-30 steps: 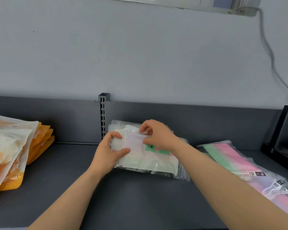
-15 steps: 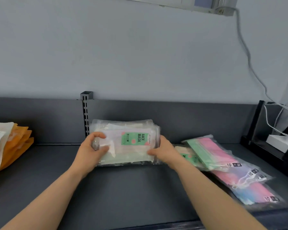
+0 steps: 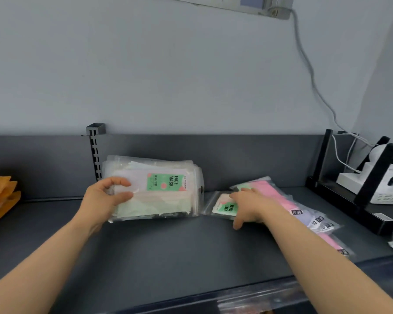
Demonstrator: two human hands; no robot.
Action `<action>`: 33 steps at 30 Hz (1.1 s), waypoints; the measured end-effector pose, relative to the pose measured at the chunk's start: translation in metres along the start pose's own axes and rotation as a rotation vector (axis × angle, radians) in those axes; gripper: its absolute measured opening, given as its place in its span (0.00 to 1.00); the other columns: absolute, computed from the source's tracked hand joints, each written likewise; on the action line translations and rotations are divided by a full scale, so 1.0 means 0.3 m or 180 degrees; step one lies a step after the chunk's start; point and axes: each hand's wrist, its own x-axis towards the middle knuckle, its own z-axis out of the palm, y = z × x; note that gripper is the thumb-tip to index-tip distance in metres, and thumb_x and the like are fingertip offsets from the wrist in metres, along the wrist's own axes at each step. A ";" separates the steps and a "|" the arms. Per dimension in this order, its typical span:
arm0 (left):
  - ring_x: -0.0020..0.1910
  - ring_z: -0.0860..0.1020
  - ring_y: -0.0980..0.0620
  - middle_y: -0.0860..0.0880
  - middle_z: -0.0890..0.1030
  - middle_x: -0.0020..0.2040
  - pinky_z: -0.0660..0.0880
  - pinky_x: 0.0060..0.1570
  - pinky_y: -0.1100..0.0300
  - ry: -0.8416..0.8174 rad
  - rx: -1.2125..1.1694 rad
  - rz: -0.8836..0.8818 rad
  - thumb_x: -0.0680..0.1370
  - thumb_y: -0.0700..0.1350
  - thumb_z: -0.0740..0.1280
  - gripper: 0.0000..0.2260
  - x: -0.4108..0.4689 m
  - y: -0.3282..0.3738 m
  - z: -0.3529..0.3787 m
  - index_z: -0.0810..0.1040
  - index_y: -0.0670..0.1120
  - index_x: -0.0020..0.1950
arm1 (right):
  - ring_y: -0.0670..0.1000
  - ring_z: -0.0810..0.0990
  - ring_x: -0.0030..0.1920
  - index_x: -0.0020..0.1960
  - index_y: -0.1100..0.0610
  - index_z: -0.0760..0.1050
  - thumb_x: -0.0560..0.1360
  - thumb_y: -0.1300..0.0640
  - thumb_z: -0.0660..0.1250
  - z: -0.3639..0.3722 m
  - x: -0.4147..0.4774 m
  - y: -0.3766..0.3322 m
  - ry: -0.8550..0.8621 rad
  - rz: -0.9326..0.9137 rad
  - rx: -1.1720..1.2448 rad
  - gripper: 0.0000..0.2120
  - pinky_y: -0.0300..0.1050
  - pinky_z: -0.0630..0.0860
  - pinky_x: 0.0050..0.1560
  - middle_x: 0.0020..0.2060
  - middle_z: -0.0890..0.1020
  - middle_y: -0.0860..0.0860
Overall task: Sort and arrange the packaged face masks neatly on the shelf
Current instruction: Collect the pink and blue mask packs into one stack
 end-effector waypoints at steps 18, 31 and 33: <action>0.34 0.83 0.56 0.52 0.82 0.51 0.77 0.29 0.67 -0.0136 -0.0135 -0.0247 0.71 0.32 0.74 0.11 -0.026 -0.023 0.053 0.81 0.48 0.44 | 0.52 0.76 0.40 0.43 0.53 0.71 0.79 0.56 0.57 -0.107 -0.049 0.055 0.2281 0.0041 0.2138 0.07 0.47 0.71 0.38 0.39 0.78 0.47; 0.39 0.82 0.48 0.46 0.83 0.50 0.79 0.35 0.59 -0.0180 -0.0195 -0.0426 0.75 0.32 0.70 0.10 -0.035 -0.026 0.096 0.82 0.48 0.47 | 0.55 0.80 0.36 0.43 0.55 0.71 0.74 0.62 0.65 -0.150 -0.084 -0.091 0.2951 -0.0659 0.2321 0.04 0.50 0.76 0.39 0.35 0.81 0.51; 0.43 0.80 0.46 0.45 0.83 0.51 0.78 0.42 0.54 -0.0143 -0.0235 -0.0481 0.77 0.35 0.66 0.10 -0.032 -0.021 0.092 0.83 0.48 0.46 | 0.53 0.83 0.42 0.43 0.56 0.72 0.74 0.63 0.66 -0.045 -0.071 -0.175 0.2461 -0.1188 0.2246 0.04 0.51 0.78 0.45 0.42 0.85 0.49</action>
